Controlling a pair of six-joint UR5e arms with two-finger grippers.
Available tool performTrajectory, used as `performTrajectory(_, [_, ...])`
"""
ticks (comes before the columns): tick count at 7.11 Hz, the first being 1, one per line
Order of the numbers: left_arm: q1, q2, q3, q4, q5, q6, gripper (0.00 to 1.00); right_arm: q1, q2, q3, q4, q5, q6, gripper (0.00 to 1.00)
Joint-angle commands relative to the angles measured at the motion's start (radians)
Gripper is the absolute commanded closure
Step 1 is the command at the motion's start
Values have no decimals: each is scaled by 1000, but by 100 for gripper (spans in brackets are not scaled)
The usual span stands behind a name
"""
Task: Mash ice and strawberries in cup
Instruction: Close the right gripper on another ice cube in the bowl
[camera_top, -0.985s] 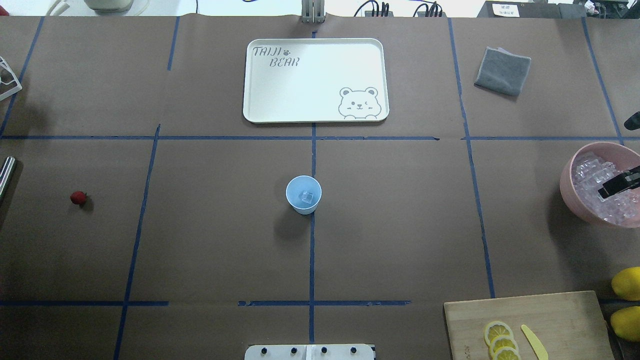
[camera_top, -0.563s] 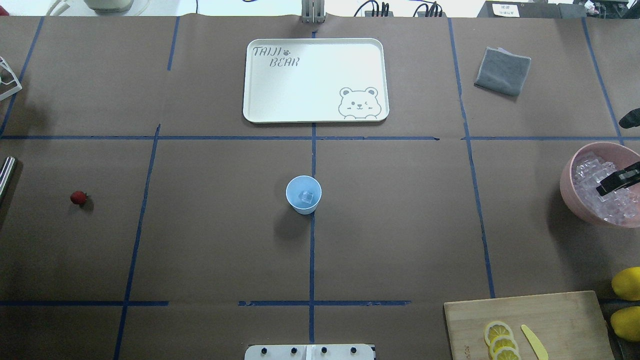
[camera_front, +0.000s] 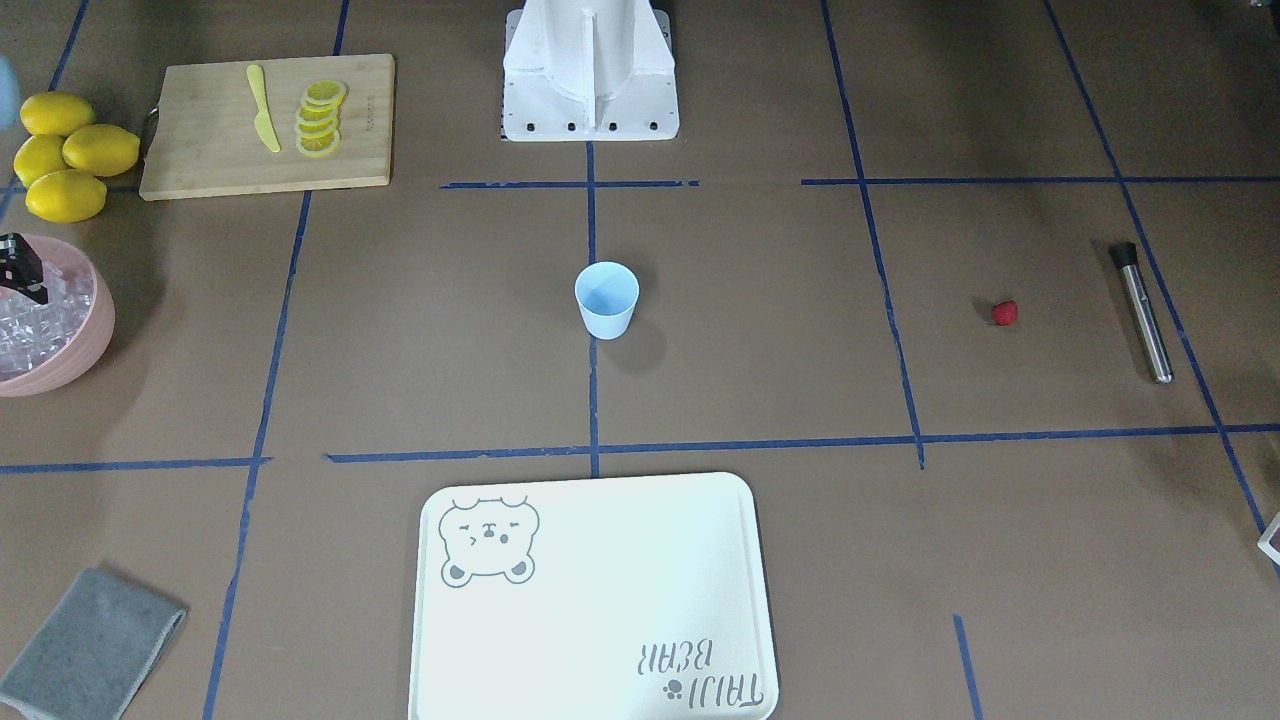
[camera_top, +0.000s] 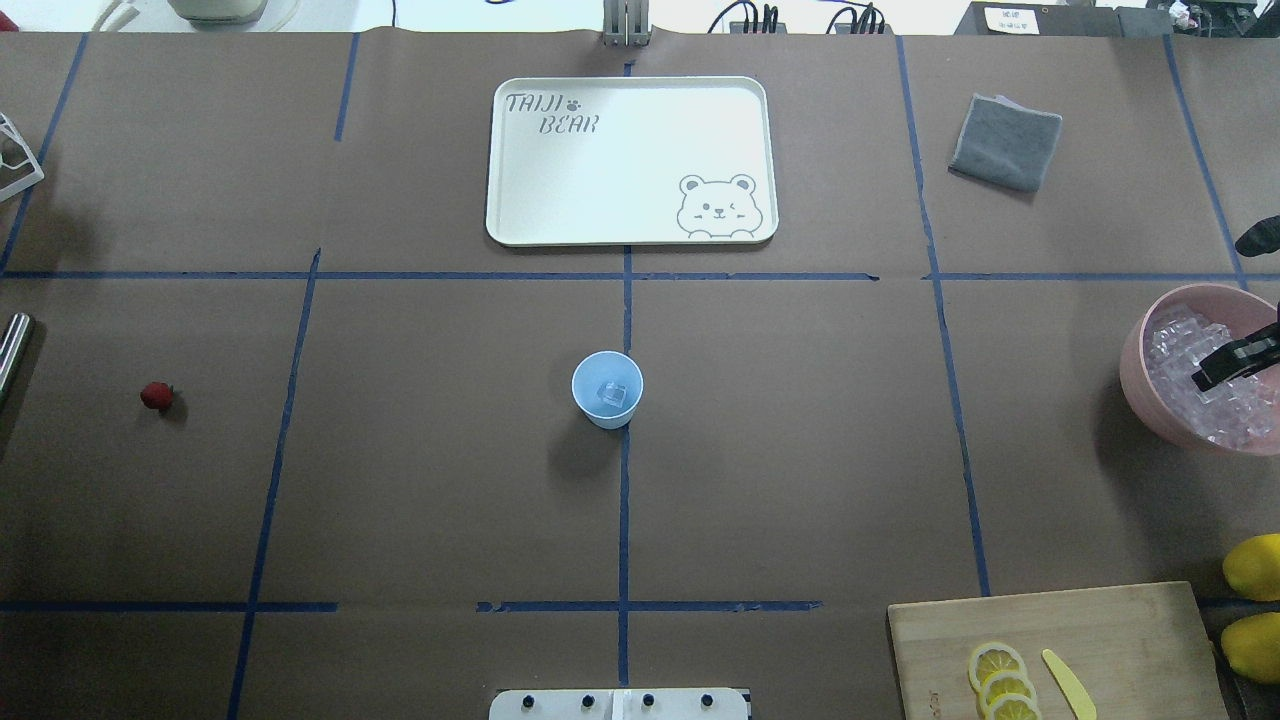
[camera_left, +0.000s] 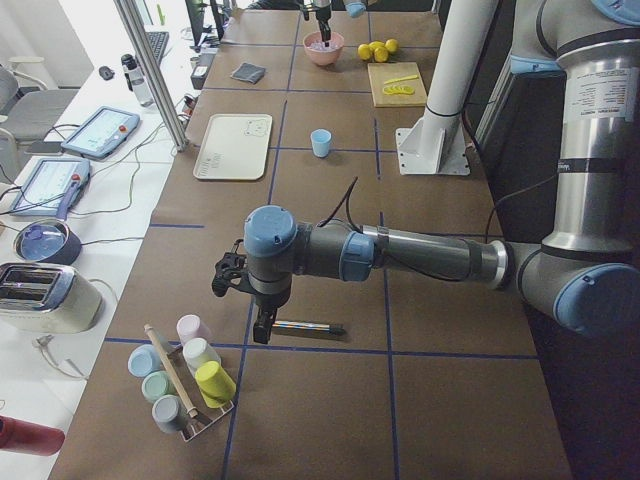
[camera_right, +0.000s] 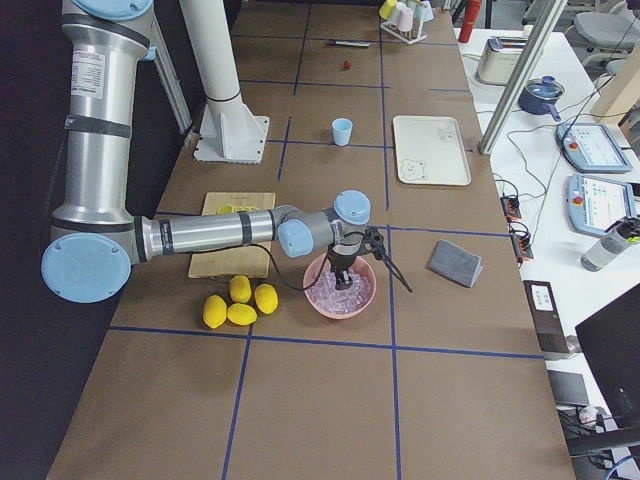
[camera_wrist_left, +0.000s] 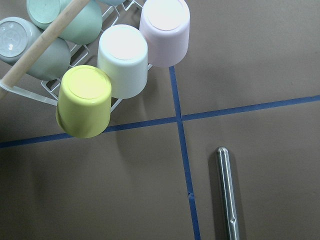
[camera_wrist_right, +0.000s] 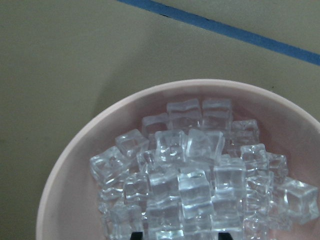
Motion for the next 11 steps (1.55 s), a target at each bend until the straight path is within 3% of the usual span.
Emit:
performTrajectory(1, [1,0,0,0,0,0,0,-8,-7,1,0,1,0,42])
performTrajectory(11, [1,5,-21,8,0,0,0,-41,-10,-2,-9,-3,6,46])
